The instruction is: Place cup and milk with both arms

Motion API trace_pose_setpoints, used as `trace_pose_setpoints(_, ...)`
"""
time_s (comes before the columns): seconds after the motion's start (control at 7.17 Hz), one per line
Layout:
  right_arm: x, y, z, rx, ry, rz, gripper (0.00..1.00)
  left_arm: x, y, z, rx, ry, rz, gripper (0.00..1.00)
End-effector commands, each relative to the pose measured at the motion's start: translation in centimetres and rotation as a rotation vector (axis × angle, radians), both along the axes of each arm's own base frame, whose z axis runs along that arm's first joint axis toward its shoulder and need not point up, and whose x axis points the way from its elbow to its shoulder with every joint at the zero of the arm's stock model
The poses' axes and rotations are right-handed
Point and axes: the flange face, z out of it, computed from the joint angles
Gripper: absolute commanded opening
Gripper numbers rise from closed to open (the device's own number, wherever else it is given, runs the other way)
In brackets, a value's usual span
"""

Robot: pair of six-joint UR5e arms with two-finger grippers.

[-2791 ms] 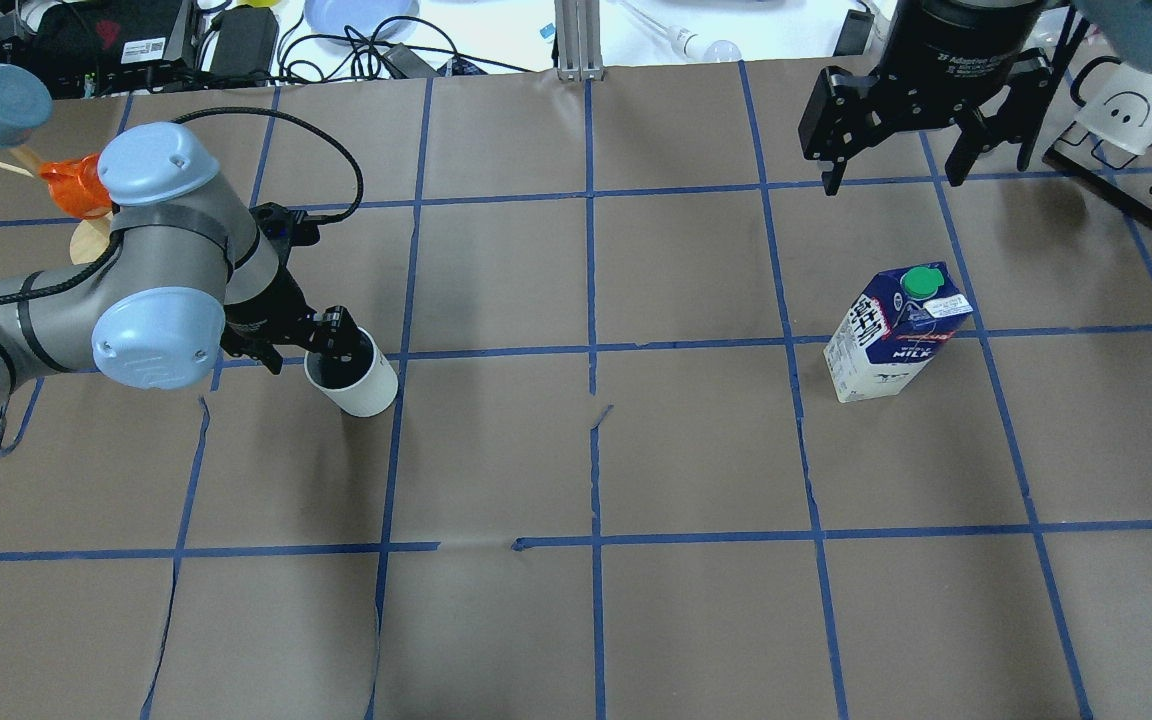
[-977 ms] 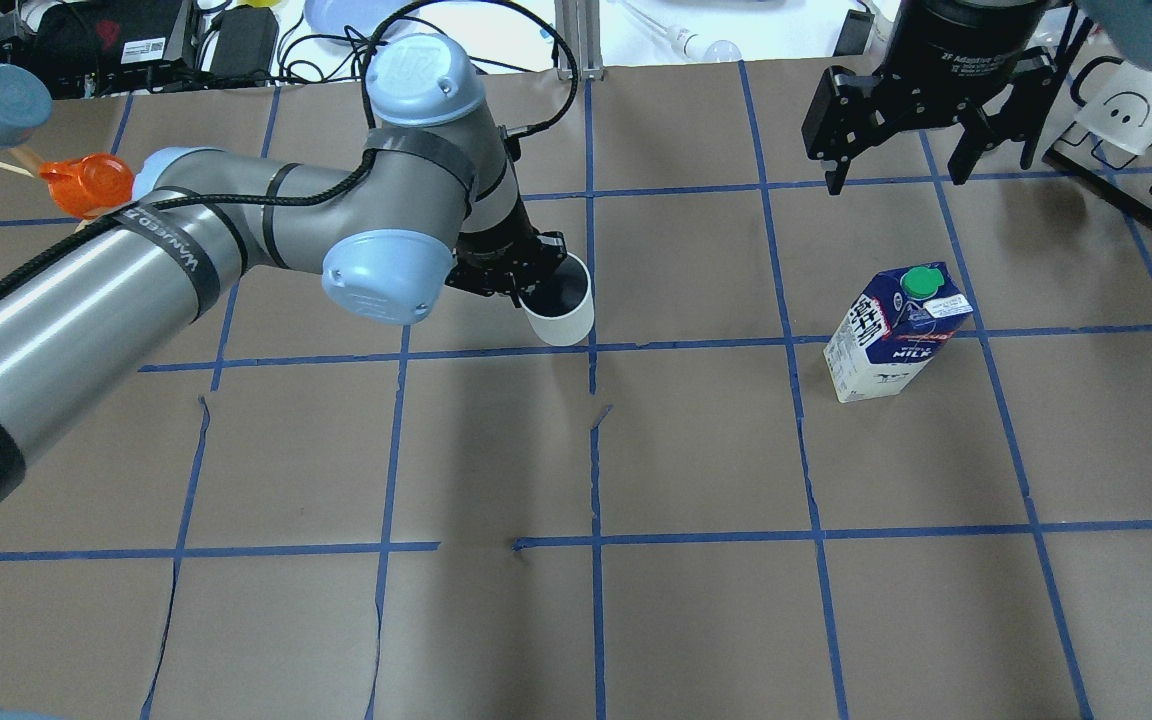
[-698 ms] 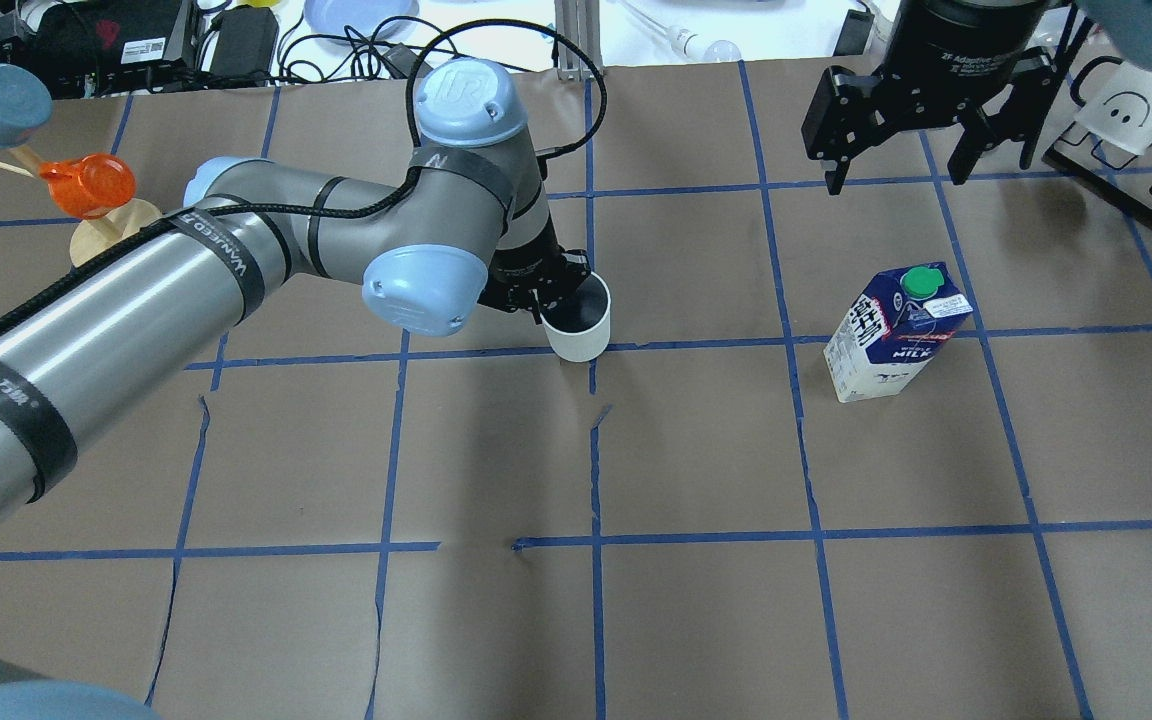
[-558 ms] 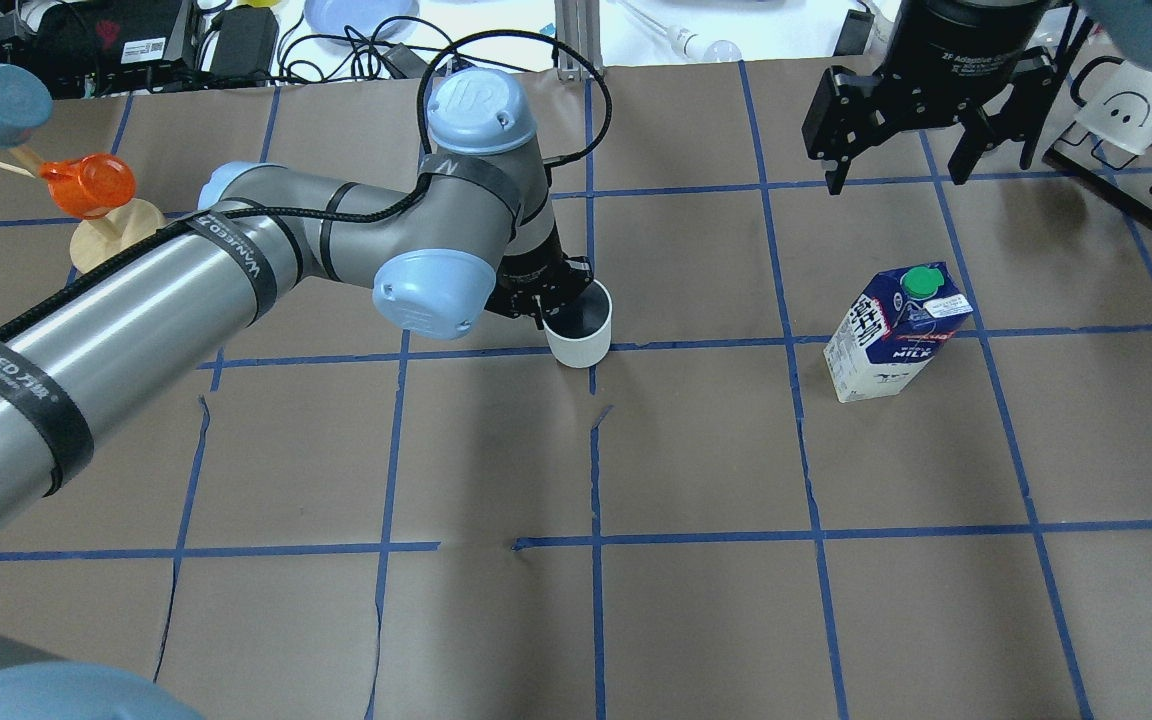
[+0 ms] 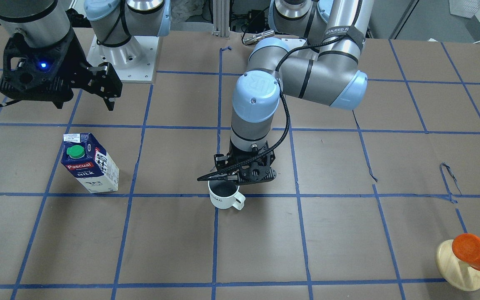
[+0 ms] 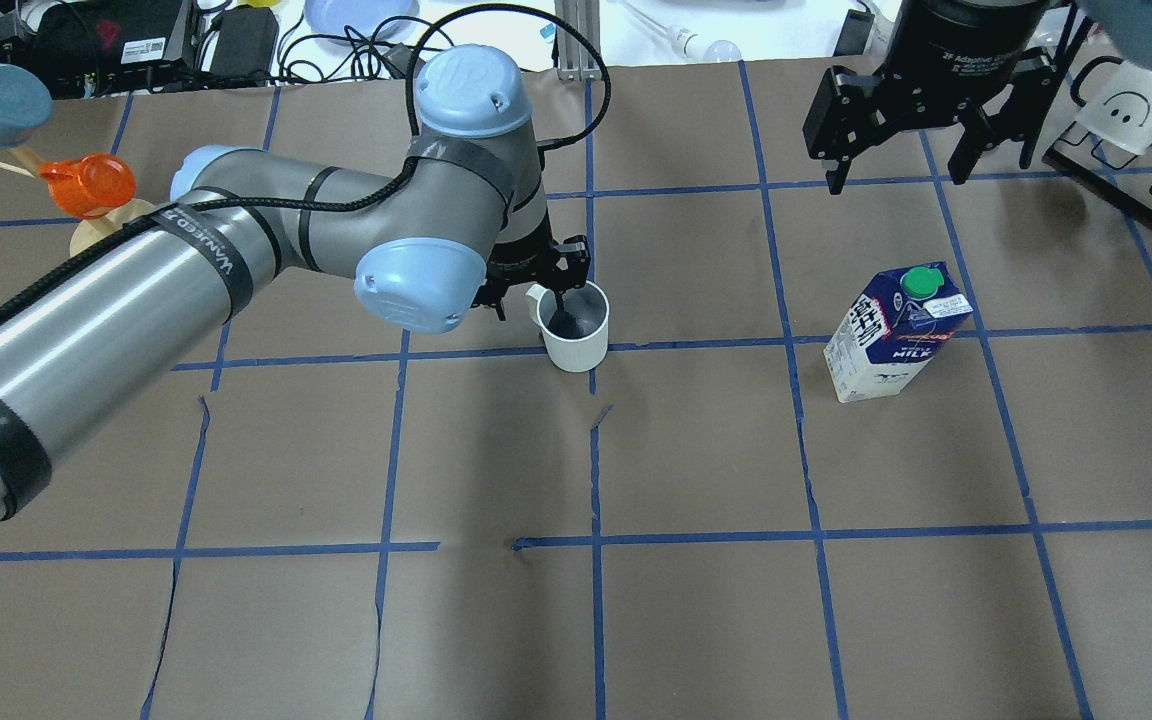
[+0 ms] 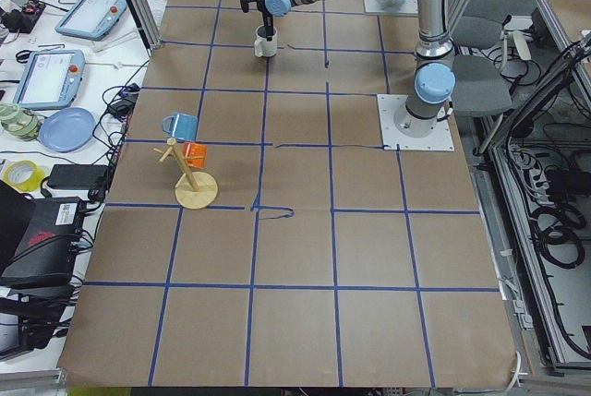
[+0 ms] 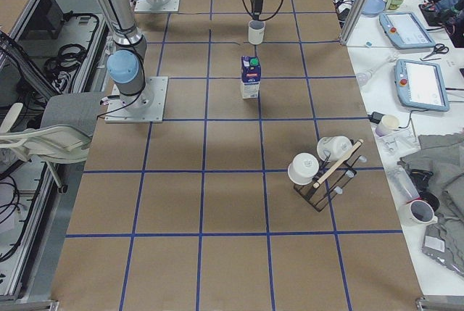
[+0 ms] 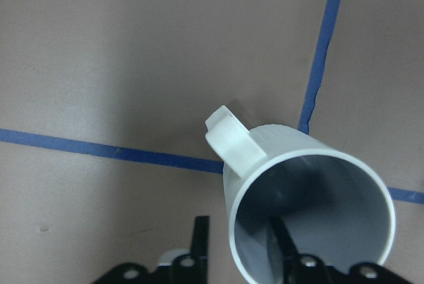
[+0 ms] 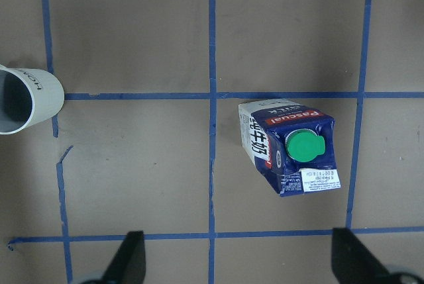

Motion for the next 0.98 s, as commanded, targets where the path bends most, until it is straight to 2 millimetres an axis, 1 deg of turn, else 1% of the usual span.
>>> trace_pose_setpoints(0.0,-4.0,-2.8,-3.4,0.036,-0.015,0.044,1.0,5.7,0.6,7.8,-0.049,-0.01,-0.113,1.0)
trace_pose_setpoints(0.14,-6.9,-3.7,-7.0,0.046,-0.021,0.018,1.0,10.7,0.9,11.4,-0.07,-0.012,-0.198,1.0)
trace_pose_setpoints(0.28,-8.4,-3.9,-11.2,0.045,-0.023,0.017,1.0,15.8,1.5,14.4,-0.076,-0.012,-0.227,1.0)
trace_pose_setpoints(0.42,-9.3,-3.9,-15.3,0.049,-0.022,0.016,1.0,18.3,2.1,15.9,-0.086,0.018,-0.19,1.0)
trace_pose_setpoints(0.56,-9.6,-2.7,-18.2,0.097,-0.034,0.005,1.0,18.9,2.4,17.1,-0.106,0.015,-0.191,1.0)
trace_pose_setpoints(0.7,-9.5,-1.8,-20.2,0.152,-0.043,0.003,1.0,19.0,2.4,18.6,-0.133,0.007,-0.191,1.0)
trace_pose_setpoints(0.84,-9.4,-1.4,-21.4,0.179,-0.042,0.009,0.98,18.8,2.7,18.2,-0.124,0.008,-0.194,1.0)
